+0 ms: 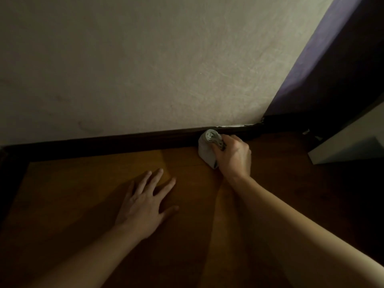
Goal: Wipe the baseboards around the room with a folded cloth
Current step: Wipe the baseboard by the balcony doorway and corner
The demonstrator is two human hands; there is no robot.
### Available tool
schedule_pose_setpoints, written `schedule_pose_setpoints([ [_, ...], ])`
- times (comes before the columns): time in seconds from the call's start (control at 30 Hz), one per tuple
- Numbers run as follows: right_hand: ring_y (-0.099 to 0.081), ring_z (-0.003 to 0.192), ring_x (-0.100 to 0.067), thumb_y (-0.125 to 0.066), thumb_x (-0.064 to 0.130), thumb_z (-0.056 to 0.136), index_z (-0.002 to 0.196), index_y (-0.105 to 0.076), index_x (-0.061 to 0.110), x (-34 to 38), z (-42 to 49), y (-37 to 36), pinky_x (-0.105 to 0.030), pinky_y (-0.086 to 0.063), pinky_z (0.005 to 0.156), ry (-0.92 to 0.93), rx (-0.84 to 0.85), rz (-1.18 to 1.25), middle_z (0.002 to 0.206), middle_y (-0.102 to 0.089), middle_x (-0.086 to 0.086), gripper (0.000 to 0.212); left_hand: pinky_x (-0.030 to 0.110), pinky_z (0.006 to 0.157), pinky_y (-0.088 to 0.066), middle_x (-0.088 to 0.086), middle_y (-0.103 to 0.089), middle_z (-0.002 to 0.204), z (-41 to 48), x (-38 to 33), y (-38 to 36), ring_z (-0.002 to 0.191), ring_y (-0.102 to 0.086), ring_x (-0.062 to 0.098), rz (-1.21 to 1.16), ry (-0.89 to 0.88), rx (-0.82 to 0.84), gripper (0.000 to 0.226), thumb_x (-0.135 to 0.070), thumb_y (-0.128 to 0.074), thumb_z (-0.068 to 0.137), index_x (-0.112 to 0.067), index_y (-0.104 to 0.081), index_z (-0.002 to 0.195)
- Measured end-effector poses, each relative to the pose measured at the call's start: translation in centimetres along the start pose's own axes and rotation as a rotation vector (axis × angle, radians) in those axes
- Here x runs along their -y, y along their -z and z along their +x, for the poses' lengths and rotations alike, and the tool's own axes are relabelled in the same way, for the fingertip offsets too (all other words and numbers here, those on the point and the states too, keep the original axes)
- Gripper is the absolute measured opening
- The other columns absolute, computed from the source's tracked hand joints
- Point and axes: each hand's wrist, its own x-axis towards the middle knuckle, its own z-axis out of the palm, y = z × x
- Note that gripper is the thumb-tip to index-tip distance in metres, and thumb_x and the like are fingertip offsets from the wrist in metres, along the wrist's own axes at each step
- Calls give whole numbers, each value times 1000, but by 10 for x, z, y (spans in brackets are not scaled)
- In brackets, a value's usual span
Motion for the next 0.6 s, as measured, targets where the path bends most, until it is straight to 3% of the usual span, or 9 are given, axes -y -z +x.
schedule_pose_setpoints([
  [0.13,-62,75,-19,-70,35,89,96,-73,12,-30,9,17,-27,-44,61,2,-59,-7,88,-67,-5,25,53,125,0,-10,37,160,-2,-1,1,150,28,20,6,-9,-9,86,-87,15,66,-58,27,146],
  [0.23,-63,74,-18,-68,41,90,95,-72,17,-50,12,26,-35,-53,63,-163,-95,55,87,-66,-2,25,52,125,-1,-10,35,161,-1,-3,4,151,27,20,-32,-4,6,87,-86,5,68,-58,21,149],
  [0.33,-64,76,-17,-66,45,90,97,-72,20,-52,11,28,-42,-58,67,-217,-126,72,89,-65,0,27,53,125,-3,-10,32,163,-1,-4,6,152,25,21,-44,0,10,77,-83,-15,85,-57,16,151],
  [0.47,-64,77,-17,-69,38,89,97,-74,15,-48,13,23,-38,-55,68,-139,-76,72,89,-66,-3,24,53,125,-3,-10,32,163,-1,-3,2,152,26,21,-42,-3,-5,76,-80,-21,90,-56,17,151],
  [0.6,-65,80,-19,-68,40,90,100,-74,16,-60,17,28,-27,-45,65,-214,-80,71,92,-70,-4,26,53,125,-2,-10,33,162,-2,-2,2,151,27,21,-33,2,2,75,-80,-19,91,-56,19,151],
])
